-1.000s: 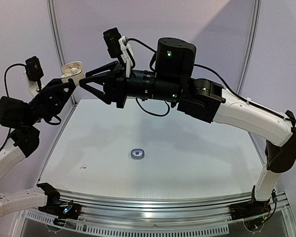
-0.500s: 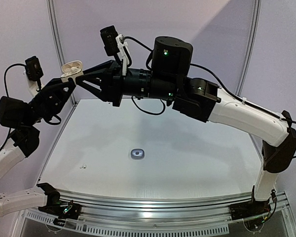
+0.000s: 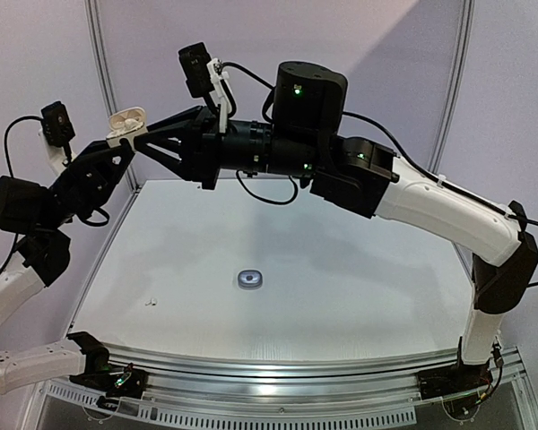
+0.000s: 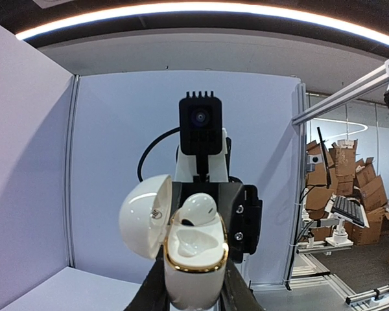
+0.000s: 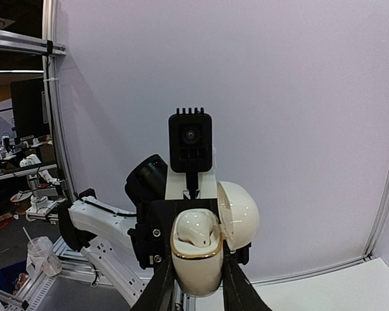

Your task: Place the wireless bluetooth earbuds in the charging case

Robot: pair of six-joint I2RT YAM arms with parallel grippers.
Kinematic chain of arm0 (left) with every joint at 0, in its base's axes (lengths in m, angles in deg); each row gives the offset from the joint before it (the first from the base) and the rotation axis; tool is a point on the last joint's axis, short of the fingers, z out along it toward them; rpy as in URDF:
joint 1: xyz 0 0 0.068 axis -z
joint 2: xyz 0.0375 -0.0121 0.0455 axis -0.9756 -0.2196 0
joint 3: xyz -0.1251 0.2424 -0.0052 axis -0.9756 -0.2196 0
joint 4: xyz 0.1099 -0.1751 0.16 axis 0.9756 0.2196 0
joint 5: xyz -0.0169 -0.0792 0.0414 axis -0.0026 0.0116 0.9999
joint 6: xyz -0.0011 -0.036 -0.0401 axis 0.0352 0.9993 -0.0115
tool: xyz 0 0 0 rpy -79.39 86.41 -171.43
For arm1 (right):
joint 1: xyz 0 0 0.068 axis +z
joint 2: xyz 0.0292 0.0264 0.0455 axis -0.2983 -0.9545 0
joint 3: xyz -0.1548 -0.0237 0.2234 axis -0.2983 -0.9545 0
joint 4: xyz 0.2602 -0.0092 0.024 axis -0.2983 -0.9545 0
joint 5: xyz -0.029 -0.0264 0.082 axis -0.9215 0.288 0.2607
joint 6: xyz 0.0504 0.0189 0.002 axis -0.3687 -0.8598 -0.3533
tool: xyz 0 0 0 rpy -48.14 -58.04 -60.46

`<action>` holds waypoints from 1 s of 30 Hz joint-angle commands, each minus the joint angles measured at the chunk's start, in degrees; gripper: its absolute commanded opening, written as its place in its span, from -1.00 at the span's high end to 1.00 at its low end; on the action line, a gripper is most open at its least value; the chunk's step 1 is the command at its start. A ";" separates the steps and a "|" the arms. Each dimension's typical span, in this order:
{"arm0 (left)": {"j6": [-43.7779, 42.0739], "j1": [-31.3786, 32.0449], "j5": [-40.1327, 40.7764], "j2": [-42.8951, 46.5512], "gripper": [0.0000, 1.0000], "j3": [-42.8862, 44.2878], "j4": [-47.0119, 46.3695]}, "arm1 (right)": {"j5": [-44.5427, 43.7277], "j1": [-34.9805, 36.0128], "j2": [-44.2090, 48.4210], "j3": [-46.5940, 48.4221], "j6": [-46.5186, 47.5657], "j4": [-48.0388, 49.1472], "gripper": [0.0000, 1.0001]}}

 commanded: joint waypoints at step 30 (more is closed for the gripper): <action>-2.03 0.95 1.83 1.61 0.51 -0.93 6.00 | -1.59 0.47 3.29 -8.63 -1.34 8.23 1.00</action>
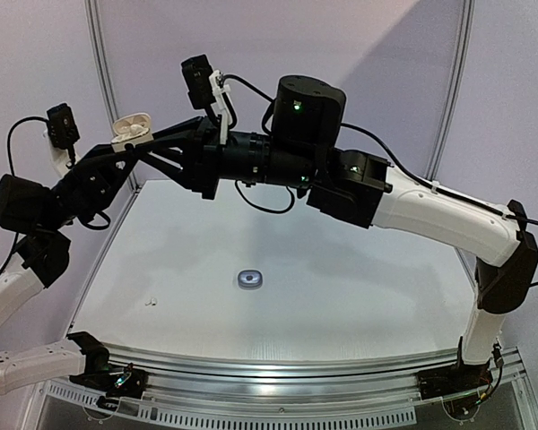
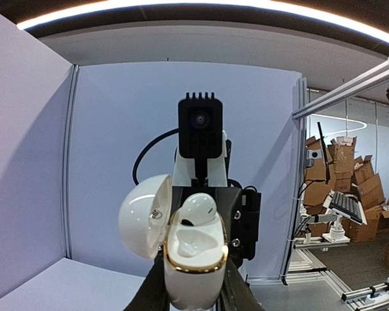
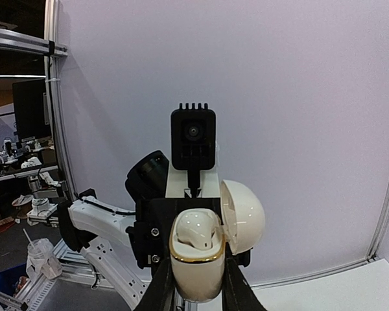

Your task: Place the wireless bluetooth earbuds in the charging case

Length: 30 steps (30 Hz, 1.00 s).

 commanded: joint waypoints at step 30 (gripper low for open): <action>-36.13 0.46 2.53 6.36 -0.59 8.75 61.73 | -23.48 -0.89 20.92 -27.89 0.80 10.29 1.00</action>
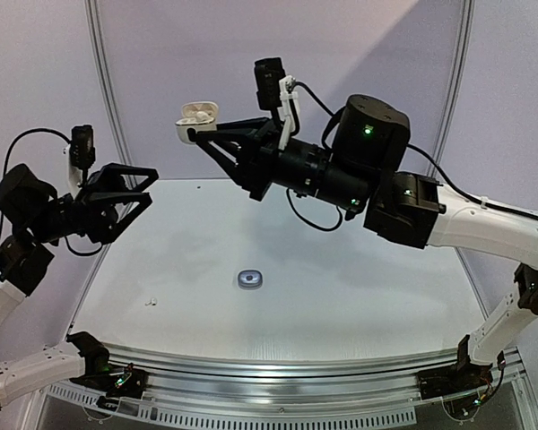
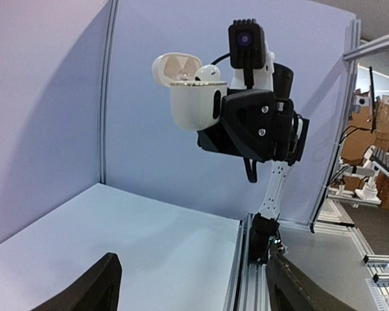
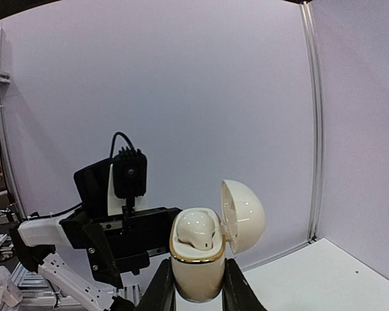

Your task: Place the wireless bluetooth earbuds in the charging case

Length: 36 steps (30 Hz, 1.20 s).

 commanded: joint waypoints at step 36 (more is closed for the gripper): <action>-65.06 -16.15 40.78 -58.00 -0.46 11.63 65.41 | -10.26 -2.35 19.98 -23.93 1.92 -0.29 1.00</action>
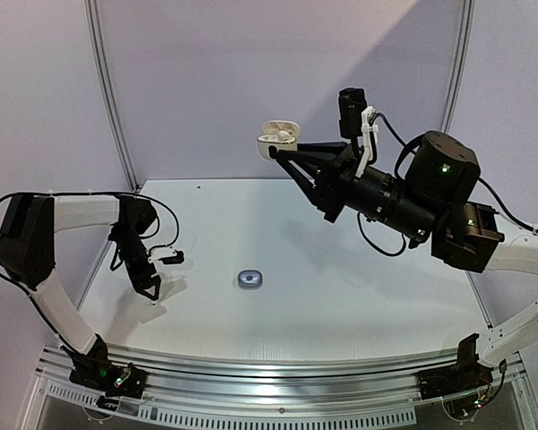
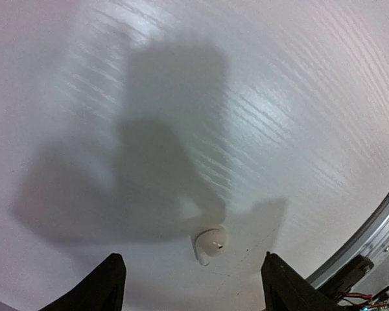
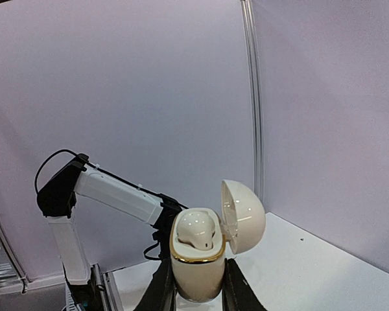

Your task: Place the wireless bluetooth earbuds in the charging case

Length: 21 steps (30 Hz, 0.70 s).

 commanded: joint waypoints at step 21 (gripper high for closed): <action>-2.03 1.62 0.02 -3.95 0.01 -4.92 -3.82 | -0.44 -0.23 -3.01 1.36 -0.15 -1.20 1.00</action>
